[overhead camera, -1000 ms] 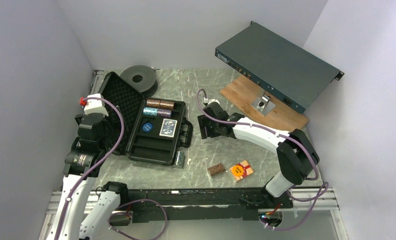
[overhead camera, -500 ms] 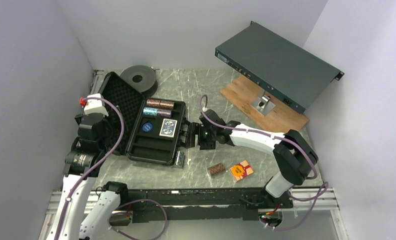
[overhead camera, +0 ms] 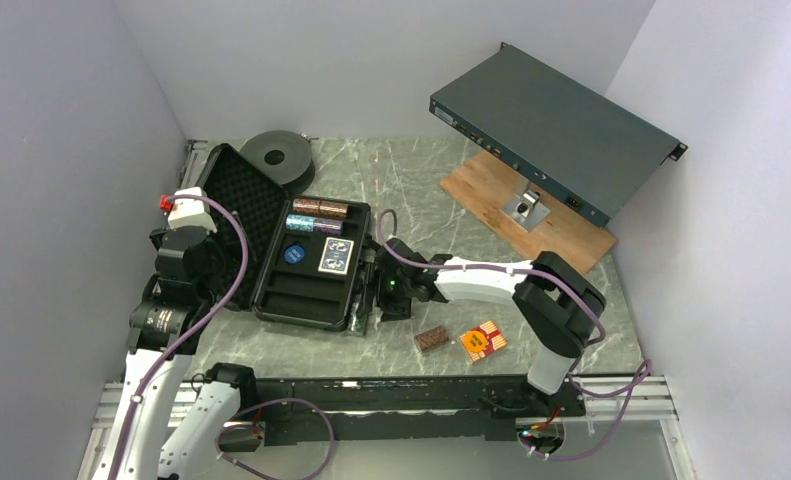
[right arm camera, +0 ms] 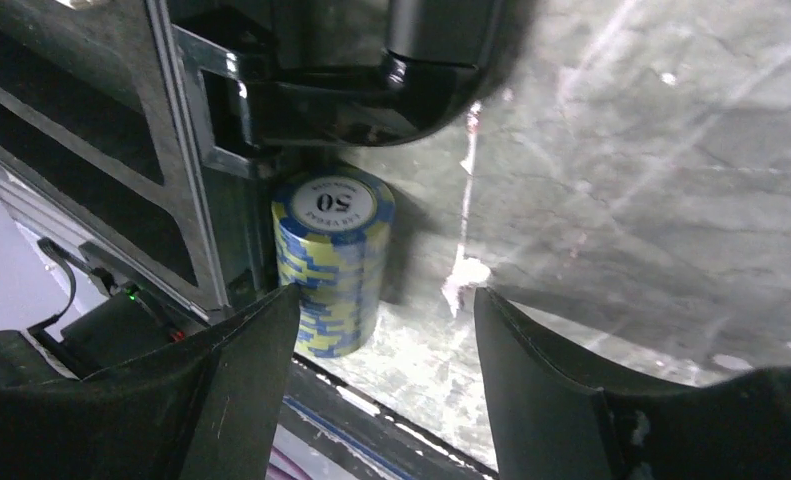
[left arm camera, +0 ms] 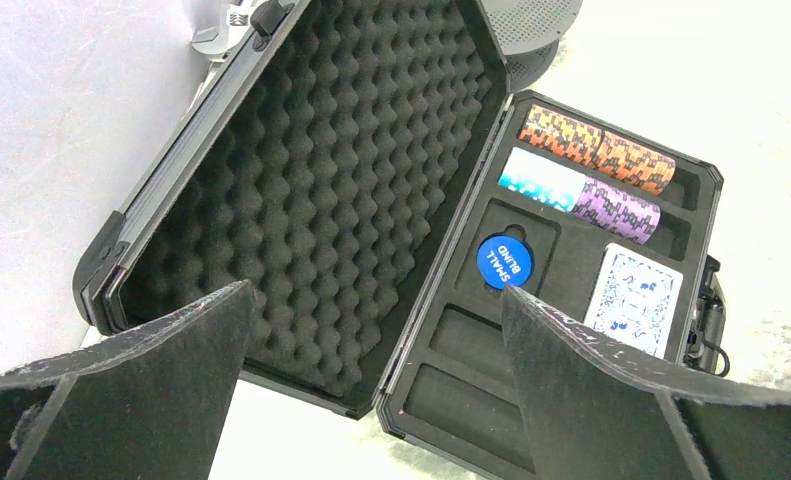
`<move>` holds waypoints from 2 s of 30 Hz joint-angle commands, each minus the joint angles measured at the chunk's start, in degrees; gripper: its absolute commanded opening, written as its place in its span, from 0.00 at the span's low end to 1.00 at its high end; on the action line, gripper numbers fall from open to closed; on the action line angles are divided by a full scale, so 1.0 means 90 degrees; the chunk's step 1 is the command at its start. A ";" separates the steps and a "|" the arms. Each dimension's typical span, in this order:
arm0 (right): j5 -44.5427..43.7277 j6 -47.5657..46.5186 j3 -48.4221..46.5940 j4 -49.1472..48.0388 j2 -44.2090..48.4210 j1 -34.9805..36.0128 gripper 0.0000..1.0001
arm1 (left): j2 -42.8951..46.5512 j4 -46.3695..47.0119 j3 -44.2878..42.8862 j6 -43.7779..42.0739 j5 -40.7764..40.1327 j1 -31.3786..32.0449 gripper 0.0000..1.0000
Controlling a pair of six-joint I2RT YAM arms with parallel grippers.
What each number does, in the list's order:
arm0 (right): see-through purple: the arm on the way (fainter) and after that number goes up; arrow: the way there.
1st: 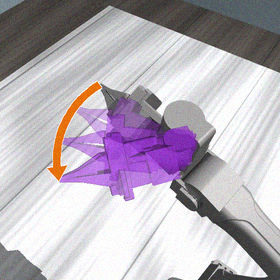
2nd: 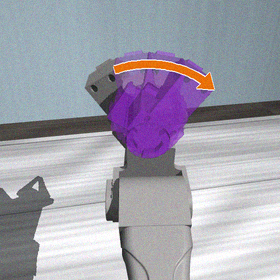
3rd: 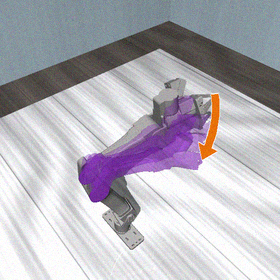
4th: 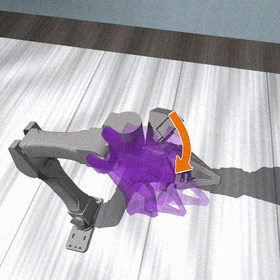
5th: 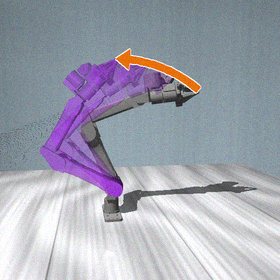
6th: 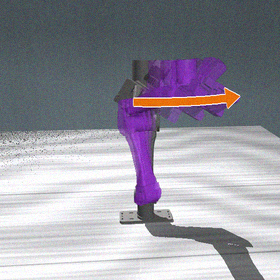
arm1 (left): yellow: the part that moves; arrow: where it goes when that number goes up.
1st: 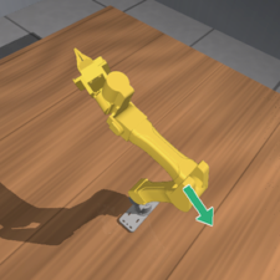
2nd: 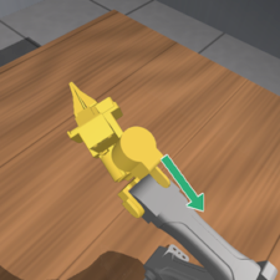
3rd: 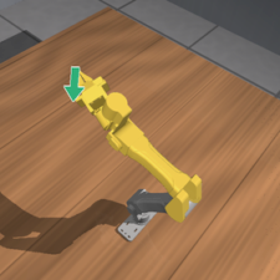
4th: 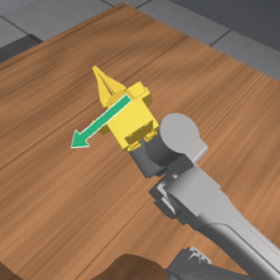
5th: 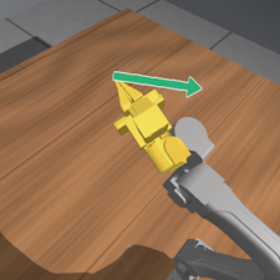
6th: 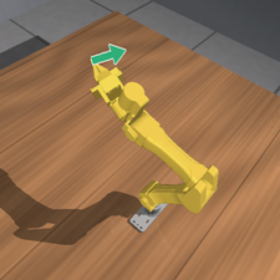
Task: Pack up texas hold em set
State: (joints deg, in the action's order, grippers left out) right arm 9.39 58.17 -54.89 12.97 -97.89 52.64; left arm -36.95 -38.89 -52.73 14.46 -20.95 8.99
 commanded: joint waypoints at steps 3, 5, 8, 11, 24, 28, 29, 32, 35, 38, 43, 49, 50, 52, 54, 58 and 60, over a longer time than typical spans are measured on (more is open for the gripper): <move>-0.0174 0.0048 -0.0609 0.0200 -0.0344 0.0176 0.66 | 0.0091 0.0043 -0.0097 -0.0034 -0.0095 0.0069 0.99; -0.0211 0.0033 -0.0645 0.0235 -0.0386 0.0218 0.66 | 0.0106 0.0030 -0.0098 -0.0032 -0.0121 0.0084 0.99; -0.0281 -0.0028 -0.0750 0.0360 -0.0485 0.0260 0.66 | 0.0114 0.0025 -0.0098 -0.0031 -0.0141 0.0102 0.99; -0.0362 -0.0182 -0.0969 0.0610 -0.0653 0.0347 0.66 | 0.0127 0.0016 -0.0098 -0.0034 -0.0161 0.0121 0.99; -0.1822 -0.0886 -0.1796 0.2821 -0.1140 0.0655 0.56 | 0.0118 0.0022 -0.0098 -0.0038 -0.0190 0.0133 0.99; -0.2140 -0.1084 -0.1752 0.2936 -0.1000 0.0653 0.41 | 0.0102 0.0021 -0.0098 -0.0043 -0.0175 0.0133 0.99; -0.2167 -0.1188 -0.1752 0.2889 -0.0956 0.0652 0.35 | 0.0102 0.0024 -0.0093 -0.0043 -0.0176 0.0133 0.99; -0.2168 -0.1676 -0.1726 0.2670 -0.0756 0.0645 0.16 | 0.0093 0.0025 -0.0098 -0.0038 -0.0183 0.0133 0.99; -0.2301 -0.2175 -0.1652 0.2508 -0.0498 0.0645 0.00 | 0.0099 0.0032 -0.0088 -0.0043 -0.0191 0.0133 0.99; -0.2544 -0.2913 -0.1597 0.2387 -0.0202 0.0636 0.00 | 0.0095 0.0025 -0.0088 -0.0039 -0.0177 0.0133 0.99; -0.2870 -0.3974 -0.1648 0.2122 0.0220 0.0625 0.00 | 0.0075 0.0025 -0.0098 -0.0026 -0.0161 0.0133 0.99; -0.2990 -0.4987 -0.1801 0.1268 0.0580 0.0624 0.00 | 0.0096 -0.0002 -0.0116 0.0039 -0.0407 0.0124 0.99; -0.2944 -0.5202 -0.1825 0.1075 0.0628 0.0625 0.00 | 0.0111 -0.0009 -0.0116 0.0098 -0.0512 0.0124 0.99; -0.2784 -0.5518 -0.1861 0.0687 0.0695 0.0625 0.00 | 0.0130 -0.0052 -0.0125 0.0216 -0.0792 0.0114 1.00; -0.2594 -0.5941 -0.1941 0.0407 0.0697 0.0630 0.00 | 0.0137 -0.0207 -0.0190 0.0485 -0.1361 0.0114 1.00; -0.2046 -0.6619 -0.2144 -0.0289 0.0441 0.0625 0.00 | 0.0196 -0.0518 -0.0304 0.1169 -0.2529 0.0114 0.99; -0.1744 -0.6803 -0.2384 -0.0520 0.0188 0.0623 0.00 | 0.0241 -0.0613 -0.0380 0.1430 -0.2873 0.0114 1.00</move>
State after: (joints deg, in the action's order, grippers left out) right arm -11.49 4.78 -70.15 20.08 -94.87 58.43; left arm -36.07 -42.19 -52.82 20.67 -35.31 9.96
